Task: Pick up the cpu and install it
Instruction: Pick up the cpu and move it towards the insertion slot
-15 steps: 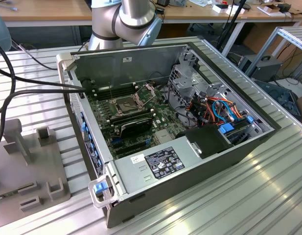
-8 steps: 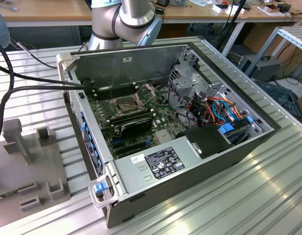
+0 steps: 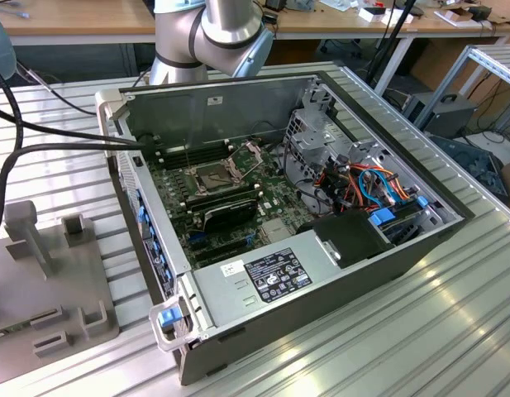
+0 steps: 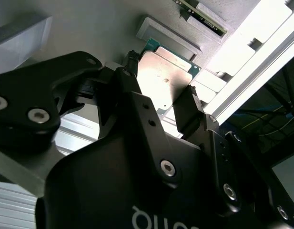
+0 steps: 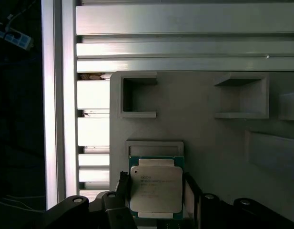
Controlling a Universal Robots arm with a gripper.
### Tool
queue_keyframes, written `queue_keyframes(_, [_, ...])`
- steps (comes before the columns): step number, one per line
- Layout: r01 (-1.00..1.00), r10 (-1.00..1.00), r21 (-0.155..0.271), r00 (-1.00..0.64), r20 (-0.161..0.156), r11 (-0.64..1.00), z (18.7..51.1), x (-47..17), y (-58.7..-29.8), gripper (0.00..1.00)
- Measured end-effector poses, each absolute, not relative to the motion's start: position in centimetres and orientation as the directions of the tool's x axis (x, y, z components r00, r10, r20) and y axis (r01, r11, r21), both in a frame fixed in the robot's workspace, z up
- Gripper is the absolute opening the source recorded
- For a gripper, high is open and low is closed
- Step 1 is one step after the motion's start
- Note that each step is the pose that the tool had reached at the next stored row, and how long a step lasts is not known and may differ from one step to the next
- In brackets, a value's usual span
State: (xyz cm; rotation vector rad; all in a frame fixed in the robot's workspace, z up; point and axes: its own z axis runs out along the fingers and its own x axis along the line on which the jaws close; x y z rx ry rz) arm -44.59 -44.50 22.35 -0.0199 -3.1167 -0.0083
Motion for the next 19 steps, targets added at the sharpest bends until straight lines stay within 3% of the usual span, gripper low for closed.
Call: queue_keyframes(19, [0.013,0.013,0.005,-1.000,0.025,1.000,23.4,-44.6,-44.5,0.55])
